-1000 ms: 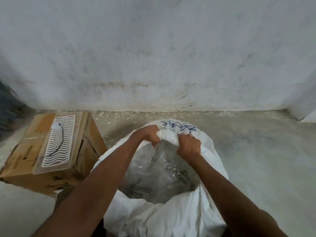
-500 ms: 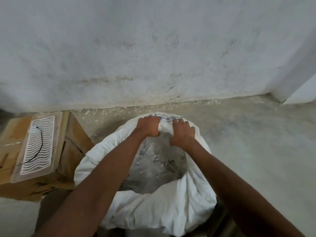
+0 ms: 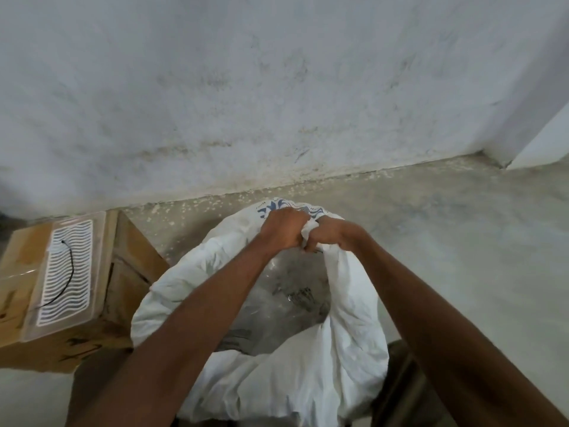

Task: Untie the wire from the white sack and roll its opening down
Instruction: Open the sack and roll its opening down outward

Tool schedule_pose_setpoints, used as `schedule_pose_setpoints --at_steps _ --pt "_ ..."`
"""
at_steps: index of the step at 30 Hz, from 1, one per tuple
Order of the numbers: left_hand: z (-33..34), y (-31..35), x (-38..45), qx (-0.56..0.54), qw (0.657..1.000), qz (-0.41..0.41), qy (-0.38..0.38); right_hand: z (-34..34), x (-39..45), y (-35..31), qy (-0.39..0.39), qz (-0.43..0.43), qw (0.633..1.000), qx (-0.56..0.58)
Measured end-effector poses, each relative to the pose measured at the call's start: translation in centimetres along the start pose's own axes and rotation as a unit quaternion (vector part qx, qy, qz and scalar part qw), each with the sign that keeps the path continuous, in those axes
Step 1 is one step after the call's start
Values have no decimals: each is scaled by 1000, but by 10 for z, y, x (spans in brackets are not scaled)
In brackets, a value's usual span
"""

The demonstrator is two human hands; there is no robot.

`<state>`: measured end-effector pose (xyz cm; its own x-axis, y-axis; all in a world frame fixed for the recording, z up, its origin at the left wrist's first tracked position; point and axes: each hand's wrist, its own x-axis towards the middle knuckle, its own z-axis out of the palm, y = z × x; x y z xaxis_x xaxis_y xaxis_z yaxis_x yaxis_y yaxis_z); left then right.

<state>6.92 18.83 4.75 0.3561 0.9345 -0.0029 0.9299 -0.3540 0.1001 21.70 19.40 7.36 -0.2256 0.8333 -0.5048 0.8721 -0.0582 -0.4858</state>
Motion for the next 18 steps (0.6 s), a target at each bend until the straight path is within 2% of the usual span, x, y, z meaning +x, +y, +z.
schedule_pose_setpoints --at_steps 4,6,7,9,12,14,16,18 --pt "-1 3 17 -2 993 -69 -93 39 -19 17 211 -7 971 -112" --pt "-8 2 28 -25 981 -62 -180 54 -27 29 248 7 959 -137" --pt "-12 3 33 -43 975 -50 -212 55 -29 34 244 22 962 -124" --pt "-11 6 37 -72 975 -24 -209 48 -26 43 212 55 974 -55" --pt "4 15 21 -47 993 81 -66 18 -23 44 117 57 986 100" --pt "15 21 8 -31 985 167 11 6 -24 37 39 67 980 183" --pt "16 23 6 -33 984 175 25 2 -25 33 -2 73 978 198" --pt "9 21 11 -10 990 142 -6 6 -26 33 11 49 977 209"
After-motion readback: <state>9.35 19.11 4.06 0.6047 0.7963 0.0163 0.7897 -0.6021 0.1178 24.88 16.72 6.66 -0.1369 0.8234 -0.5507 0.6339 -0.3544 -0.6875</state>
